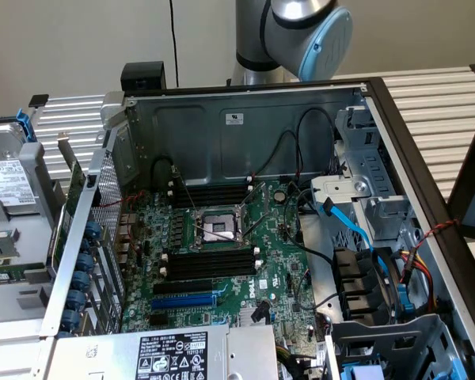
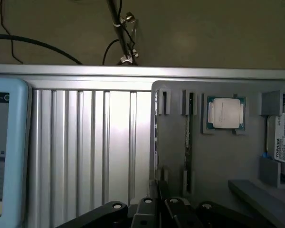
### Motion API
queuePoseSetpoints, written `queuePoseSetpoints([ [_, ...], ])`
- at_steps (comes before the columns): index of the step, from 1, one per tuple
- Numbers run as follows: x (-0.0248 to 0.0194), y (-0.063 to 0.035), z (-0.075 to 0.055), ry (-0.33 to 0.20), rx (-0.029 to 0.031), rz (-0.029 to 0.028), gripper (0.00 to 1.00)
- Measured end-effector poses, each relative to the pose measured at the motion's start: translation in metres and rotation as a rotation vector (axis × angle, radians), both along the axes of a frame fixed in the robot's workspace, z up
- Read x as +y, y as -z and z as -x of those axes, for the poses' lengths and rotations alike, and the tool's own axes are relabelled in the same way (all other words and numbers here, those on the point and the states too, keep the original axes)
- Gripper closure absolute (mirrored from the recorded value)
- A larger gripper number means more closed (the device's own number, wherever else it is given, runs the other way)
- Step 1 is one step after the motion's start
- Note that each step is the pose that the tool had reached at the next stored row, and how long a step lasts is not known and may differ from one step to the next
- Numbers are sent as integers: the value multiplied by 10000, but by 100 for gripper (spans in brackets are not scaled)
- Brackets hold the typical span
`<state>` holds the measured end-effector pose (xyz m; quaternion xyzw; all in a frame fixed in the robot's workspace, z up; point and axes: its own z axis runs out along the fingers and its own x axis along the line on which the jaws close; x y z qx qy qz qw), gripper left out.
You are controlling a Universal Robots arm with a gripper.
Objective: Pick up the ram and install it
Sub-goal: 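Pick up the ram and move it above insertion slot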
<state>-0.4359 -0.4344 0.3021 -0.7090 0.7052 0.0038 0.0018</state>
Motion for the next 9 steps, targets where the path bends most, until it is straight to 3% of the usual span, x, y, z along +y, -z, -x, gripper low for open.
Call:
queuePoseSetpoints([
  [9,-184,-411,-286,0,28,0,87],
])
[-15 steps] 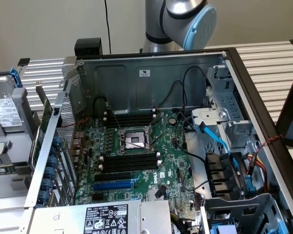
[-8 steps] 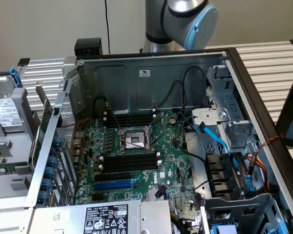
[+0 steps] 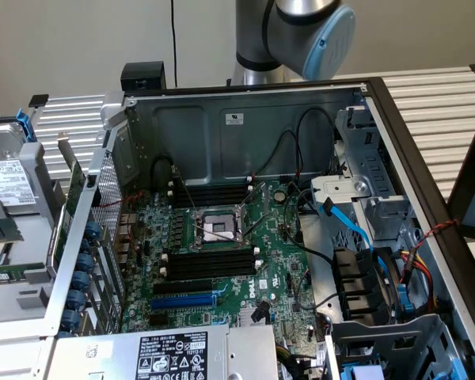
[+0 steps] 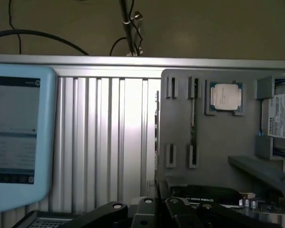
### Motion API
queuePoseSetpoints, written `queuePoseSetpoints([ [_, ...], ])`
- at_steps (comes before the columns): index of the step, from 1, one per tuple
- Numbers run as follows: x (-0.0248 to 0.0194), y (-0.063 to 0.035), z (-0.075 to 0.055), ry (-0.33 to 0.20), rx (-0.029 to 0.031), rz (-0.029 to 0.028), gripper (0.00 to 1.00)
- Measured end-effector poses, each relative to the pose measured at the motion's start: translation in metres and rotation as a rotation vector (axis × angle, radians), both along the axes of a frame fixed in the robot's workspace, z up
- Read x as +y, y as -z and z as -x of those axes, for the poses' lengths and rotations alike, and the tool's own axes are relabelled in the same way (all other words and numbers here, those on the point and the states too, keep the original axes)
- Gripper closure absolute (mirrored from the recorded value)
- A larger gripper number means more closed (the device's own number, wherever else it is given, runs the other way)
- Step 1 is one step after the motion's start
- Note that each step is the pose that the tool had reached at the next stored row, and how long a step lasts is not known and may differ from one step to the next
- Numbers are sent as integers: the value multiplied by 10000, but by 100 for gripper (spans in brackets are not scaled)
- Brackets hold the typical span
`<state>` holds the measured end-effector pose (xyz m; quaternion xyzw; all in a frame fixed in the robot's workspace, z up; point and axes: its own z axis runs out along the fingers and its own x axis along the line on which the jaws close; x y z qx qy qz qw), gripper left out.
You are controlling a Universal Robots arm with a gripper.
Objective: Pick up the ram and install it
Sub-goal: 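Pick up the ram and move it above insertion slot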
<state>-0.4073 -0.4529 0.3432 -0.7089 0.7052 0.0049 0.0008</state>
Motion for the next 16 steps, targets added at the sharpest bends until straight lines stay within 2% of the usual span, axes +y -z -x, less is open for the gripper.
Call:
queuePoseSetpoints([
  [11,-226,-500,-374,0,43,-1,87],
  [16,-312,-726,-559,0,64,-8,87],
])
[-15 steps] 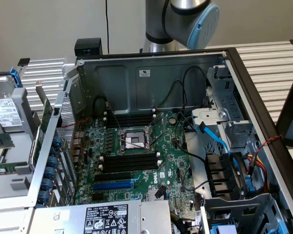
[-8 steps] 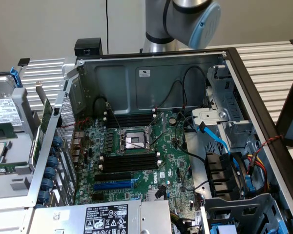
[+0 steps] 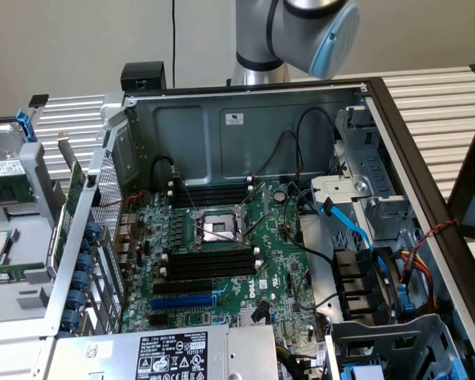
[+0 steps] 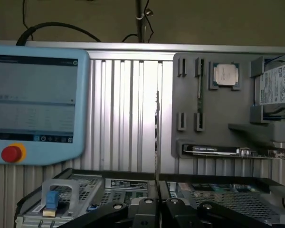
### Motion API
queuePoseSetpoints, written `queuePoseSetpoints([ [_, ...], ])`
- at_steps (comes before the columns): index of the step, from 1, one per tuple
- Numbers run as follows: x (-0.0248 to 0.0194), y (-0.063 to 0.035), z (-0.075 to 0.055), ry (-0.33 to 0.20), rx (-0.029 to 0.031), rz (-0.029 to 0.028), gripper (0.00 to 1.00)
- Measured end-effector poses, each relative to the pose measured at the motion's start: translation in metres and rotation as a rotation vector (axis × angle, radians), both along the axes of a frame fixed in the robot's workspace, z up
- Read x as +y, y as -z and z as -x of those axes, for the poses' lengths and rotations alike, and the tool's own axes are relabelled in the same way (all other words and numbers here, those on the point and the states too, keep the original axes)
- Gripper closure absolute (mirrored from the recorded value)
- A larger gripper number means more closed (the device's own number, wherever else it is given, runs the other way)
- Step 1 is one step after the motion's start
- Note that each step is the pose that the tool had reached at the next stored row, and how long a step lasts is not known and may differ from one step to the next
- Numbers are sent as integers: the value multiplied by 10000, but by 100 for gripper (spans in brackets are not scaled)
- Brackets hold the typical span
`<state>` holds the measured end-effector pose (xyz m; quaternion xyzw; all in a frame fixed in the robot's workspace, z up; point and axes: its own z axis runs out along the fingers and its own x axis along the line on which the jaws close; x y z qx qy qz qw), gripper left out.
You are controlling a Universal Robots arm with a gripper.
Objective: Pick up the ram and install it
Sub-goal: 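Pick up the ram and move it above insertion slot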
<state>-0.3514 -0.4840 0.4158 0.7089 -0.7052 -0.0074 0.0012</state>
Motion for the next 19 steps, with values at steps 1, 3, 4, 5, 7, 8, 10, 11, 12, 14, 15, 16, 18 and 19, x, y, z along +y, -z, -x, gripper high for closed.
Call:
queuePoseSetpoints([
  [1,-16,-46,-40,0,4,-2,87],
  [3,-43,-136,-119,0,9,-9,87],
  [4,-53,-180,-163,0,12,-11,87],
  [5,-60,-209,-208,0,14,-14,87],
  [7,-69,-243,-298,-1,18,-16,87],
  [8,-71,-250,-345,-1,19,-16,87],
  [10,-72,-259,-434,-1,22,-17,87],
  [11,-72,-260,-483,-2,23,-17,87],
  [12,-72,-260,-528,-4,26,-17,87],
  [14,-72,-260,-618,-5,31,-17,87],
  [15,-72,-260,-663,-6,34,-18,87],
  [16,-72,-260,-708,-7,37,-17,87],
  [18,-72,-260,-799,-11,39,-17,87],
  [19,-72,-260,-844,-15,40,-17,87],
])
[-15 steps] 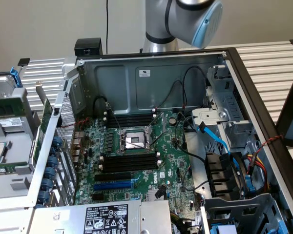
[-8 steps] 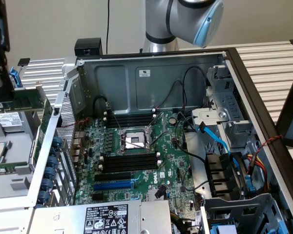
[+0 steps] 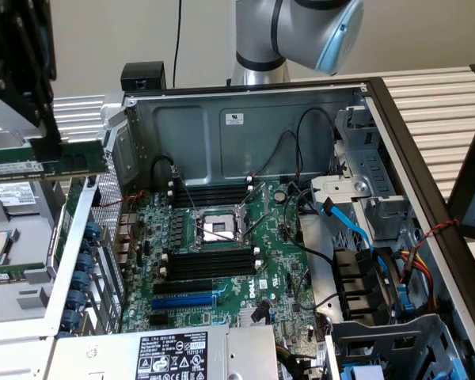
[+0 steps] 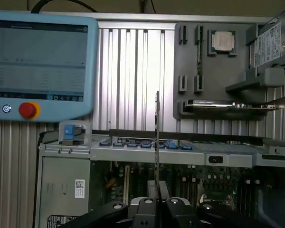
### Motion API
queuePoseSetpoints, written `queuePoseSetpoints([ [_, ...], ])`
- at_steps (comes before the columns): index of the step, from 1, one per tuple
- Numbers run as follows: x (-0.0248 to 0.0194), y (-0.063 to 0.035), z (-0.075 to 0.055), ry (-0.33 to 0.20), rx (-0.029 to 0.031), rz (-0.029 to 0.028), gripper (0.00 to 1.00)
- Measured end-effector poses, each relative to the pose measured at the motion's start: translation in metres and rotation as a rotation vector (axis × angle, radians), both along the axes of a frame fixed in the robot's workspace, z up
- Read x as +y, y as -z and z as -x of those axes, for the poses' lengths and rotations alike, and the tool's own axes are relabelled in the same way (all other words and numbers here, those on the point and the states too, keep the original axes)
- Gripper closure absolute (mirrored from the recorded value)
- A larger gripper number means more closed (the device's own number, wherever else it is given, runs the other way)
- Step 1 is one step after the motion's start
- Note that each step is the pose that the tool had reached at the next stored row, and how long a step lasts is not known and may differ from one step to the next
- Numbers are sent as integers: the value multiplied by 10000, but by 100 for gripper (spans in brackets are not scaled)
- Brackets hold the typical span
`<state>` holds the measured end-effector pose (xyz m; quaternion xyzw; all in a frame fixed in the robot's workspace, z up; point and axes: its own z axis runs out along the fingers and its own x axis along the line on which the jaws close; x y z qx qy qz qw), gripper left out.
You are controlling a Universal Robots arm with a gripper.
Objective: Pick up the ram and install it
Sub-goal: 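Pick up the ram and move it above insertion slot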
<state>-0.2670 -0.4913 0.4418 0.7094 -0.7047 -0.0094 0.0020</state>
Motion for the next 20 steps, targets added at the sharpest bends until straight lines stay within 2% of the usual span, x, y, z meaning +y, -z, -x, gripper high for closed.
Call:
queuePoseSetpoints([
  [11,11,13,-499,-25,12,-3,87],
  [14,36,42,-636,-27,21,-2,87],
  [20,125,98,-901,-27,26,-19,87],
])
